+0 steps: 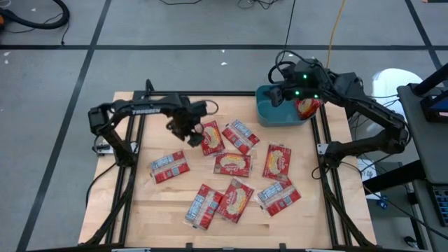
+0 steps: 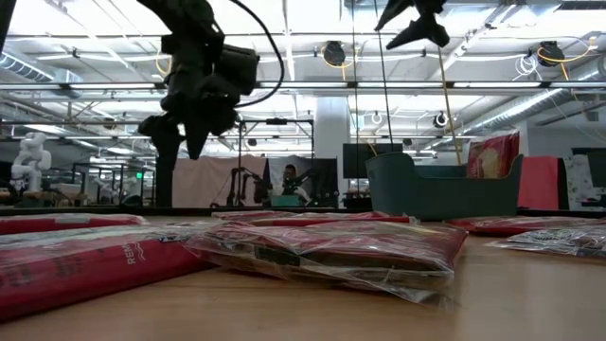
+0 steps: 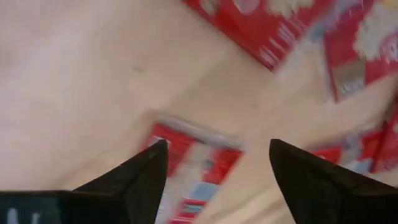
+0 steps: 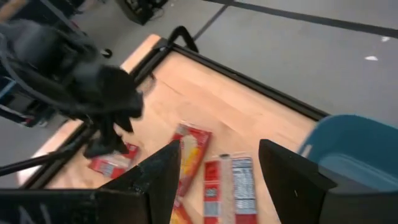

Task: Sort popcorn bags into baskets
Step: Put the popcorn bag into the blue bin

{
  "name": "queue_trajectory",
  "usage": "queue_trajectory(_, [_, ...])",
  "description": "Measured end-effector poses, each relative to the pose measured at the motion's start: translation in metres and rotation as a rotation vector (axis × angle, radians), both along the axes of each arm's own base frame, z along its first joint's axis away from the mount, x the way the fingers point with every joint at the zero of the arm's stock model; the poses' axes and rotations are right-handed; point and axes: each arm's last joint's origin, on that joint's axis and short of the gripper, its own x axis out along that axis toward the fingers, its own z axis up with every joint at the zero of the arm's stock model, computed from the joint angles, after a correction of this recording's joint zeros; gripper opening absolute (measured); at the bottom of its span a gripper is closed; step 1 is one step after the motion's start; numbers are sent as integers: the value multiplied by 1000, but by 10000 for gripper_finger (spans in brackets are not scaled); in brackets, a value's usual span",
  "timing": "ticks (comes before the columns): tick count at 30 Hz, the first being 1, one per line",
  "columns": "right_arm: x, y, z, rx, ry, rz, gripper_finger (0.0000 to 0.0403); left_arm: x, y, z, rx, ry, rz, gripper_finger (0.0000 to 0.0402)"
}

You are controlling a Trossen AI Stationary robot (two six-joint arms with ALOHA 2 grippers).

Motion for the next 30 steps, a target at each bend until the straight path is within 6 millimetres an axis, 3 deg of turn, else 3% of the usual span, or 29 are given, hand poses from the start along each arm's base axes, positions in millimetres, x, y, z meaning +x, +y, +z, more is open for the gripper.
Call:
queue_trajectory(7, [4,6,2,-44,-10,57,210,30,-47,-7,63,-129,-27,237])
queue_trajectory(14, [4,7,3,-167,41,163,210,35,-73,-7,87,-57,197,252])
queue_trajectory(24, [5,12,4,-141,-5,329,210,38,-75,-10,204,-50,329,346])
queue_trajectory(30, [4,15,5,-155,-12,363,210,51,-67,-27,207,-167,369,337])
